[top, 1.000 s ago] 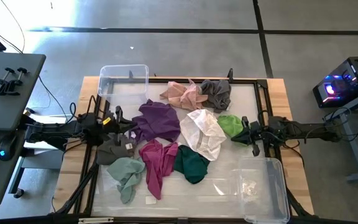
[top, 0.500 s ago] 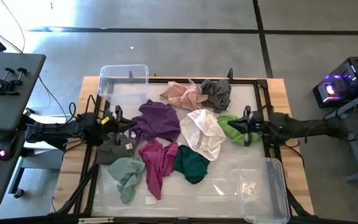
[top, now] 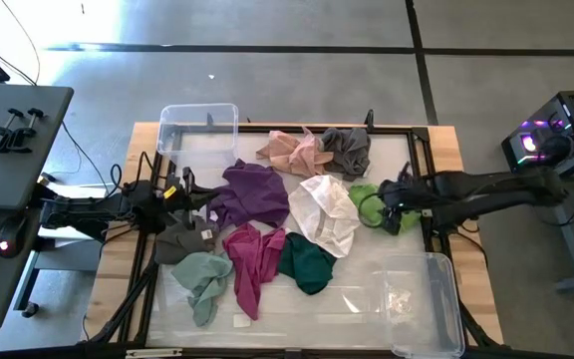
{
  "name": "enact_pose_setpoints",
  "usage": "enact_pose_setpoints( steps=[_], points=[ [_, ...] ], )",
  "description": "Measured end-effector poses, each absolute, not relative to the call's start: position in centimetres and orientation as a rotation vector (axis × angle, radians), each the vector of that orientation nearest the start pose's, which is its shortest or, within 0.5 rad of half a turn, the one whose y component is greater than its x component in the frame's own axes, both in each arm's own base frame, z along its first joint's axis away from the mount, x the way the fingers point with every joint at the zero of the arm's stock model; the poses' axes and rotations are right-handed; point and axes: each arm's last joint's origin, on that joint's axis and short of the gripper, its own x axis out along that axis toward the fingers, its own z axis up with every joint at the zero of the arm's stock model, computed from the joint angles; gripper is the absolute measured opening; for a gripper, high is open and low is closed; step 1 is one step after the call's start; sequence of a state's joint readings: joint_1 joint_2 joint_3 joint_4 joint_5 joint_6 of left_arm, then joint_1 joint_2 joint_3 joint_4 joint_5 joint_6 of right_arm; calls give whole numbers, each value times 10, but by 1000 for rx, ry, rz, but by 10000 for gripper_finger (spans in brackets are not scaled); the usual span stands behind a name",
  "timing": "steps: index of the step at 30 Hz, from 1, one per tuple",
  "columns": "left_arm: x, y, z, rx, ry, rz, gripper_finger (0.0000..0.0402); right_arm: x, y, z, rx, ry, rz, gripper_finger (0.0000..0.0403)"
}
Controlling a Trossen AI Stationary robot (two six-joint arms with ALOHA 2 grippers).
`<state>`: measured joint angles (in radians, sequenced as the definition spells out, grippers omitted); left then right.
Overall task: Sort microfiber towel by color & place in baskets
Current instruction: Put the green microfiber towel into the bottom transparent bin
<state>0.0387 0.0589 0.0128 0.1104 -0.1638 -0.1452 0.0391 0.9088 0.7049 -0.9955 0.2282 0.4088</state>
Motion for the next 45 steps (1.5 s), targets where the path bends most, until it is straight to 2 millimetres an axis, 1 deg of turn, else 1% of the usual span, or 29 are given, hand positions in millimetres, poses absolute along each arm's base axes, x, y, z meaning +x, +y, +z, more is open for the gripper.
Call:
enact_pose_setpoints(
  steps=[4, 7, 11, 16, 20, 23, 26, 29, 32, 35, 36, 38, 40, 42, 45],
  points=[
    [100, 9, 174, -148, -78, 198, 0, 149, -1, 209, 225, 1256, -452, 270],
    [100, 9, 174, -140, -77, 198, 0, 155, -3, 198, 285, 1282, -511, 294],
    [100, 9, 174, -139, -77, 198, 0, 156, -5, 180, 340, 1320, -583, 300],
    [100, 9, 173, -137, -69, 197, 0, 152, -8, 157, 410, 1387, -696, 300],
    [100, 9, 173, -132, -69, 196, 0, 153, -9, 140, 454, 1399, -695, 295],
    [100, 8, 173, -123, -68, 195, 0, 151, -10, 130, 495, 1405, -675, 278],
    [100, 8, 173, -122, -68, 195, 0, 152, -11, 128, 519, 1392, -677, 242],
    [100, 8, 173, -122, -68, 195, 0, 153, -11, 128, 528, 1377, -673, 185],
    [100, 8, 173, -121, -68, 195, 0, 155, -13, 128, 520, 1309, -733, 111],
    [100, 8, 173, -122, -68, 195, 0, 156, -12, 134, 445, 1266, -773, 33],
    [100, 8, 173, -122, -68, 194, 0, 158, -11, 138, 426, 1249, -776, 21],
    [100, 8, 173, -122, -68, 193, 0, 161, -8, 152, 397, 1217, -803, 22],
    [100, 8, 173, -121, -67, 181, 0, 167, -5, 176, 382, 1142, -837, 36],
    [100, 8, 173, -121, -67, 172, 0, 168, 0, 200, 337, 1127, -877, 40],
    [100, 8, 173, -121, -67, 171, 0, 172, 11, 245, 279, 1050, -890, 23]
  ],
)
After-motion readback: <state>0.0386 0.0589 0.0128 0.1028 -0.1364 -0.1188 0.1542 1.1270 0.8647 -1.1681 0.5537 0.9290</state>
